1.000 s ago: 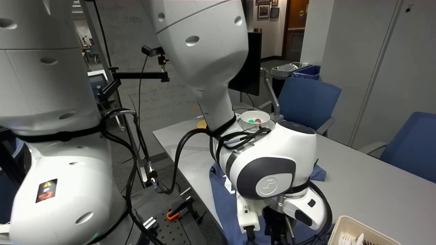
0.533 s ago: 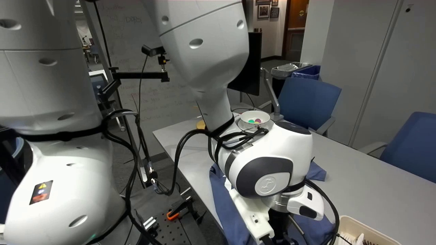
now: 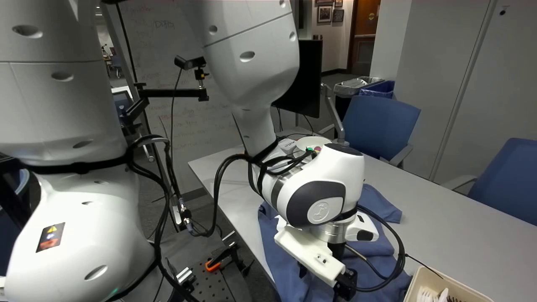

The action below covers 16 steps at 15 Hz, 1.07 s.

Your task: Fold the shirt

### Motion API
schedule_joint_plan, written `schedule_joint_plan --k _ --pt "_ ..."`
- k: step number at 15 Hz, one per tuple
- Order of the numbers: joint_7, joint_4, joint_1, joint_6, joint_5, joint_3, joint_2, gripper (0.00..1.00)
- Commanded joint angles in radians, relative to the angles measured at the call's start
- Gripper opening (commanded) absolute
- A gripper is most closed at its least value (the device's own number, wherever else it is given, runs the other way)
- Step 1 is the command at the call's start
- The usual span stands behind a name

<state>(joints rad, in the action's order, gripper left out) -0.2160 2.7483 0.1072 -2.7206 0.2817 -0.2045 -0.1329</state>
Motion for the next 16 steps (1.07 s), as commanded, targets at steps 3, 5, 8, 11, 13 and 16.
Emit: schedule_joint_plan --k 3,5,8,11,13,16 --pt "0.005 -0.003 0.014 0.004 0.003 0.013 0.000 1.00" --pt "0.005 -0.004 0.014 0.004 0.003 0.013 0.000 1.00" --pt "0.011 -0.026 0.014 -0.041 0.022 0.007 -0.043 1.00" --pt "0.020 -0.017 -0.001 -0.065 0.057 0.005 -0.072 1.00" --pt "0.048 -0.009 -0.019 -0.066 0.120 -0.014 -0.091 1.00" --pt "0.094 -0.007 -0.037 -0.052 0.217 -0.042 -0.105 1.00"
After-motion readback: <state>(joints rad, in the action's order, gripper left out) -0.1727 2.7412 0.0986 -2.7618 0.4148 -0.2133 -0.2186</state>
